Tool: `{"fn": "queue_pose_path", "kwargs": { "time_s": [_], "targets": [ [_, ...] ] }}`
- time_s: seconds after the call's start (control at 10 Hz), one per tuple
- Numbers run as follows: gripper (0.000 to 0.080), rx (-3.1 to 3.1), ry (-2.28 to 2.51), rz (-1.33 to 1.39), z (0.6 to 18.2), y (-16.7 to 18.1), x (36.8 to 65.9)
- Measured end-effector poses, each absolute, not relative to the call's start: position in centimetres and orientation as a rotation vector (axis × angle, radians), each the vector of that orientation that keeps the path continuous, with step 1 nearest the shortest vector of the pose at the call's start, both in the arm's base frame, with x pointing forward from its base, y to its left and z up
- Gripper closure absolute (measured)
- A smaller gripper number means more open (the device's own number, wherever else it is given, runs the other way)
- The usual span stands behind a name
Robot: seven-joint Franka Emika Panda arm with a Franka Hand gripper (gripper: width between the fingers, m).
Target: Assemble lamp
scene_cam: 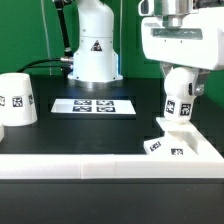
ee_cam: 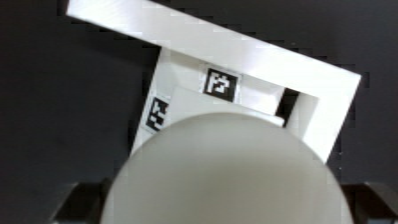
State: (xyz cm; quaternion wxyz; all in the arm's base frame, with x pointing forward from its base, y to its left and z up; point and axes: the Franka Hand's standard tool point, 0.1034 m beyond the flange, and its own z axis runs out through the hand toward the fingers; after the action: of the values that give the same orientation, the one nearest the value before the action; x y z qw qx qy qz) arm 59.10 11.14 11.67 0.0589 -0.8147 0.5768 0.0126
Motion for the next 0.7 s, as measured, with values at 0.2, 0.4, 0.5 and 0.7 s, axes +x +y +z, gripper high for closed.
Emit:
{"fn": "queue_pose_path", "kwargs": {
  "time_s": [0.2,0.4,0.5,0.7],
  "targets": [
    [0.0161,-2.613,1.544,0.015,11.63,11.38,59.05],
    [0.0103,-2.845,1.158,-0.037,11.97,12.10,59.21],
    [0.0103,-2.881,1.066,-0.038,11.95,12.05,59.18],
    [0.0101,-2.958,0.837,-0.046,11.94,12.03,59.18]
  ]
}}
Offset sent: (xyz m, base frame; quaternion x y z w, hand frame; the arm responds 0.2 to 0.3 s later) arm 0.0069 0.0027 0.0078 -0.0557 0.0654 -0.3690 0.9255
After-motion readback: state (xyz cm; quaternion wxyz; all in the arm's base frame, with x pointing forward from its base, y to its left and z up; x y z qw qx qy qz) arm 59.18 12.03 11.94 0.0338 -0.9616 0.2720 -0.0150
